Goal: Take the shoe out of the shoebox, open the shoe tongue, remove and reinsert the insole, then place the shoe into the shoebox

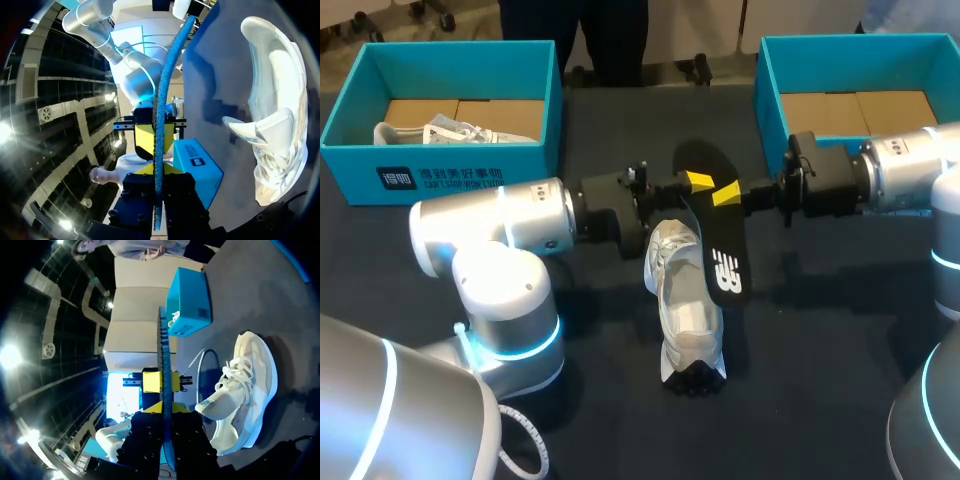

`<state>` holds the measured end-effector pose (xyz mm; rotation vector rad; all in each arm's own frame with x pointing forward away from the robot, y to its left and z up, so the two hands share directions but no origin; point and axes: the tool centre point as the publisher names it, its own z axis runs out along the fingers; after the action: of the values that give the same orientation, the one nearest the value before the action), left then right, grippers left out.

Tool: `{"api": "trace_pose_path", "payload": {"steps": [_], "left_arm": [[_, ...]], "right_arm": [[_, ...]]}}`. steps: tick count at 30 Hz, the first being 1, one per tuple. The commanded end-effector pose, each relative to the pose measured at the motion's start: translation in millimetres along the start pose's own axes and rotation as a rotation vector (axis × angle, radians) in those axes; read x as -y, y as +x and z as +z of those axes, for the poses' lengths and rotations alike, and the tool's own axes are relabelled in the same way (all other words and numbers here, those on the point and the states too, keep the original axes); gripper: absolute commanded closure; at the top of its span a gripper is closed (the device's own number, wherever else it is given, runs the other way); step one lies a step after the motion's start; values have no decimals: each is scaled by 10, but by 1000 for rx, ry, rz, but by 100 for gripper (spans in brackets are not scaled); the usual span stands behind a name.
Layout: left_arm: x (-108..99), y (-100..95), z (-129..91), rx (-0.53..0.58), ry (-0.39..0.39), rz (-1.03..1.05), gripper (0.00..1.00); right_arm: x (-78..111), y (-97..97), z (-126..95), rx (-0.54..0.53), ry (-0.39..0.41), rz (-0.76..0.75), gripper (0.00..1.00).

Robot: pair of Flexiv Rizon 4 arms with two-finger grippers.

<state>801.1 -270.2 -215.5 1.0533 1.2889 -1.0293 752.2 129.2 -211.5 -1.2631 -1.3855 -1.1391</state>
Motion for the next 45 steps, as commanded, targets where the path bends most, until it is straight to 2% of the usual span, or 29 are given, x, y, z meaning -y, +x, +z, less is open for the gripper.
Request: {"api": "trace_pose_path", "payload": {"steps": [1,4,9,11,12,22,27,28,29,30,42,45], "left_arm": [[29,-7,4,-5,-2,3,100],[26,-26,-62,-13,-1,7,100],[33,-31,-203,-69,29,-13,100],[37,-28,-219,-90,45,-31,100],[39,-30,-249,-104,59,-45,100],[170,-36,-582,-174,68,-64,100],[256,-26,-681,-254,139,-123,100],[282,-38,-685,-304,164,-103,100],[297,-59,-695,-323,161,-60,100],[287,-97,-732,-337,151,-5,100],[287,-97,-732,-337,151,-5,100],[409,-117,-751,-316,184,-85,100]], "right_arm": [[10,10,-9,8,12,-40,0],[59,29,-107,15,53,-129,0],[149,87,-393,91,173,-358,0],[182,122,-488,101,299,-478,0],[193,118,-539,127,338,-485,0],[193,118,-539,127,338,-485,0],[355,98,-668,467,402,-856,0],[413,56,-665,526,466,-946,0],[472,-4,-684,515,486,-1010,0],[472,-4,-684,515,486,-1010,0],[472,-4,-684,515,486,-1010,0],[546,23,-643,624,553,-1142,0]]}}
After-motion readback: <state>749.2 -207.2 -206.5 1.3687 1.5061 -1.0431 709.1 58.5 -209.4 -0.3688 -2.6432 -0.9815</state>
